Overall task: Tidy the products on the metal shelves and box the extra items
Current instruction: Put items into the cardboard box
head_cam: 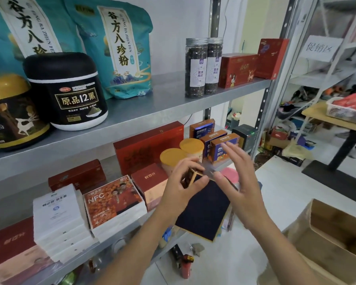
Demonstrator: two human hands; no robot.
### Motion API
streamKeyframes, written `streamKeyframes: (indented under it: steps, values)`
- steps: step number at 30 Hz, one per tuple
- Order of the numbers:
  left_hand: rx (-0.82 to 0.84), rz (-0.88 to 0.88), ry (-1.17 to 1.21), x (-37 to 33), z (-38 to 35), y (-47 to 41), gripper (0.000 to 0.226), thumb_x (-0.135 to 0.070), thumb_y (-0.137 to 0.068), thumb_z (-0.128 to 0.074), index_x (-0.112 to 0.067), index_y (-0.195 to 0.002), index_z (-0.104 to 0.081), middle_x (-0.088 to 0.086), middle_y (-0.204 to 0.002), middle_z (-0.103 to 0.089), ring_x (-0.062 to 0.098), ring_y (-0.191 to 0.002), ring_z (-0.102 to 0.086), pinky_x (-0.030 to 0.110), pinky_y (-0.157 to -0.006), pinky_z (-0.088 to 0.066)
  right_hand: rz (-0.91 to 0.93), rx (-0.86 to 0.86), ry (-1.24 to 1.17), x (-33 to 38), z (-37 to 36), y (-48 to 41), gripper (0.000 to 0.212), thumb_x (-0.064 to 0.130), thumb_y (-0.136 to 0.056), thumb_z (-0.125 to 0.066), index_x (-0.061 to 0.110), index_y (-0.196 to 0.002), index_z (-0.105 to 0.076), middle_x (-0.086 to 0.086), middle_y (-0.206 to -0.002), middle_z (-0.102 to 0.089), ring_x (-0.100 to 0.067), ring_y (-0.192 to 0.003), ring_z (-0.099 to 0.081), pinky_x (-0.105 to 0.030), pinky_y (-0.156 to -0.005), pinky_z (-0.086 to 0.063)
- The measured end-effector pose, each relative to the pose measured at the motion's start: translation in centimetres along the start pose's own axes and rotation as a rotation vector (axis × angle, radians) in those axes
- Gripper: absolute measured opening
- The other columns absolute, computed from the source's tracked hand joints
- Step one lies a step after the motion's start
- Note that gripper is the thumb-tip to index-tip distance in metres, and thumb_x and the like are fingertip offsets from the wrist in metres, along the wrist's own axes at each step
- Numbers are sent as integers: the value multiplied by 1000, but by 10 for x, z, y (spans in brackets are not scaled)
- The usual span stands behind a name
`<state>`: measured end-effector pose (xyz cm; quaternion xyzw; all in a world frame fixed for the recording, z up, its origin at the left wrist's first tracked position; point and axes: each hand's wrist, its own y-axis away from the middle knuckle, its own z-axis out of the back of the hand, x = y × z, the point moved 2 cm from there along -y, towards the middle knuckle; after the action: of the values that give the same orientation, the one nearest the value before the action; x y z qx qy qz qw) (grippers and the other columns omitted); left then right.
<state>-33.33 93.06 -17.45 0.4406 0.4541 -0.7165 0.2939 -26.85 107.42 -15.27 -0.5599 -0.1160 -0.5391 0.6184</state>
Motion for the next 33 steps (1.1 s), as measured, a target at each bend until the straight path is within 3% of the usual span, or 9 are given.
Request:
streamKeyframes:
  steps: [2,6,8,11,14,19,25,28,33]
  values:
    - [11,24,46,2,-8,3,25,-41,-82,-66,-24,-100,-63,-17,-129,-56,-3,-122,-50,11,-95,-41,15,-31,-86,3,7,0,41,53,-90,-46,41,-129,-52,34,-131,-50,8,-127,-42,-2,-95,-32]
    - [24,114,338,7,-14,6,23,-42,-82,-65,-24,-95,-62,-11,-131,-60,7,-119,-57,19,-82,-51,-265,-223,-288,-23,28,14,39,60,-87,-45,44,-120,-58,28,-126,-57,8,-121,-49,-9,-93,-40]
    - [66,169,528,9,-21,5,36,-49,-84,-67,-19,-102,-59,-6,-135,-59,21,-122,-58,32,-86,-55,-523,-83,-477,-40,32,30,53,64,-80,-55,45,-129,-49,17,-137,-54,-6,-127,-50,-30,-101,-42]
    - [155,196,676,8,-40,5,61,-55,-89,-58,-6,-124,-48,9,-139,-56,36,-126,-54,54,-100,-49,-817,85,-839,-54,27,66,93,63,-46,-87,23,-123,-57,-5,-116,-71,-22,-103,-69,-34,-79,-58]
    - [232,206,593,4,-65,4,65,-61,-88,-56,-9,-127,-51,14,-134,-58,42,-122,-55,62,-101,-44,-814,-7,-1049,-61,35,91,78,50,-35,-97,14,-100,-75,-12,-100,-74,-26,-87,-73,-35,-69,-60]
    - [290,277,414,3,-108,-2,54,-70,-83,-47,-24,-105,-63,6,-116,-68,36,-109,-63,65,-94,-47,-757,-164,-1044,-65,60,111,67,46,-39,-95,13,-95,-79,-15,-98,-74,-26,-83,-73,-34,-67,-59]
    - [443,303,306,8,-158,-19,49,-78,-82,-32,-44,-101,-61,-11,-107,-69,20,-103,-66,43,-89,-51,-761,-217,-887,-80,108,114,101,47,-34,-96,6,-118,-56,-14,-97,-74,-25,-82,-73,-32,-64,-58]
    - [514,356,299,12,-190,-26,41,-72,-93,-28,-47,-103,-59,-12,-106,-71,22,-107,-66,50,-95,-50,-788,-168,-800,-95,144,113,115,49,-32,-96,7,-128,-49,-13,-101,-73,-24,-85,-72,-32,-67,-58]
    - [562,442,370,13,-258,-40,40,-59,-94,-33,-33,-105,-62,4,-107,-72,26,-103,-69,46,-90,-56,-693,9,-592,-130,211,105,116,49,-51,-92,55,-140,-19,1,-130,-61,-28,-120,-60,-43,-91,-54]
